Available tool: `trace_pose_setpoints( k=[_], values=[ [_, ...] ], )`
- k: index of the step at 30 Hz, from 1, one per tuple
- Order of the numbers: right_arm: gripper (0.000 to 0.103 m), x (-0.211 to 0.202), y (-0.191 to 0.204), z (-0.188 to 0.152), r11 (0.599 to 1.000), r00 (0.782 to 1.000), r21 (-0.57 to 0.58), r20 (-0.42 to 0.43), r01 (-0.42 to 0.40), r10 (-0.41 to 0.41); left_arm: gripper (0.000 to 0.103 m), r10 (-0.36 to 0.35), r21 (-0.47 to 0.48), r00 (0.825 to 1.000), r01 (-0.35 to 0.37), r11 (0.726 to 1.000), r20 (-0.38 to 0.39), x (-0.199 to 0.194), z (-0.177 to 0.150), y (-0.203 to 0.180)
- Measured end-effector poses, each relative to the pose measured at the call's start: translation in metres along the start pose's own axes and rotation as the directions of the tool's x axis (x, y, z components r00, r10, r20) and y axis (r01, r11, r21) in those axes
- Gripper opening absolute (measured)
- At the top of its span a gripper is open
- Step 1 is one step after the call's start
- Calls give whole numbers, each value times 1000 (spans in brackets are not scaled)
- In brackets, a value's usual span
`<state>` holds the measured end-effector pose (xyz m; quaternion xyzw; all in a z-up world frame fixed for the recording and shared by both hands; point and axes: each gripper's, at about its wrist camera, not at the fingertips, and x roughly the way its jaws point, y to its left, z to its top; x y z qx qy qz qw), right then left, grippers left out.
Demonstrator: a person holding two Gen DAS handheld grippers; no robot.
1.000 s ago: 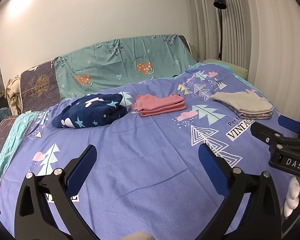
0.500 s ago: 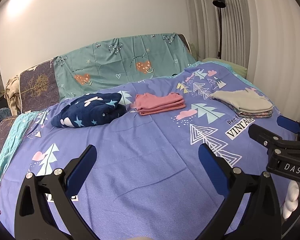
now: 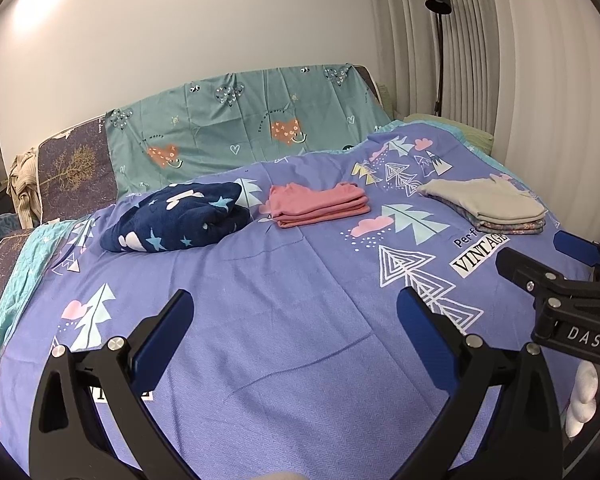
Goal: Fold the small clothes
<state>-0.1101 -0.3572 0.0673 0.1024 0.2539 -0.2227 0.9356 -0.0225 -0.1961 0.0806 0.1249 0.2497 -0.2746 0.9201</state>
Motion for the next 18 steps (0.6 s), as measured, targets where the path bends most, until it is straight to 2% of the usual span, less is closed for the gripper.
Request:
trace_pose_setpoints(
  k=[18],
  values=[
    [101, 6, 0, -4, 1000, 1000, 2, -14, 3, -3, 102, 3, -9, 1000, -3, 1000, -24, 8, -6, 3]
  ],
)
